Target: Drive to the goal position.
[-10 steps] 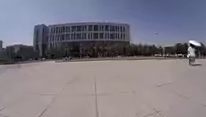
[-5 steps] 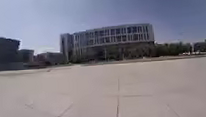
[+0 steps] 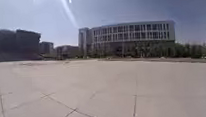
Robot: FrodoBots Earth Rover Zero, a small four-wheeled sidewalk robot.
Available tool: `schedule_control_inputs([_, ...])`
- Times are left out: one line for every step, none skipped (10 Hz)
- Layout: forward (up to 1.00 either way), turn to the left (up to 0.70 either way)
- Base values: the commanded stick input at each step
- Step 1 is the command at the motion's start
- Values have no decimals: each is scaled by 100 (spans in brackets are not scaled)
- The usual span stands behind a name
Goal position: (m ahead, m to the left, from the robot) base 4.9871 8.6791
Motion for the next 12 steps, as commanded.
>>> schedule_control_inputs([100, 40])
schedule_control_inputs([100, 40])
schedule_control_inputs([100, 40])
schedule_control_inputs([100, 40])
schedule_control_inputs([100, 40])
schedule_control_inputs([100, 40])
schedule_control_inputs([100, 40])
schedule_control_inputs([100, 40])
schedule_control_inputs([100, 40])
schedule_control_inputs([100, 40])
schedule_control_inputs([100, 40])
schedule_control_inputs([100, 40])
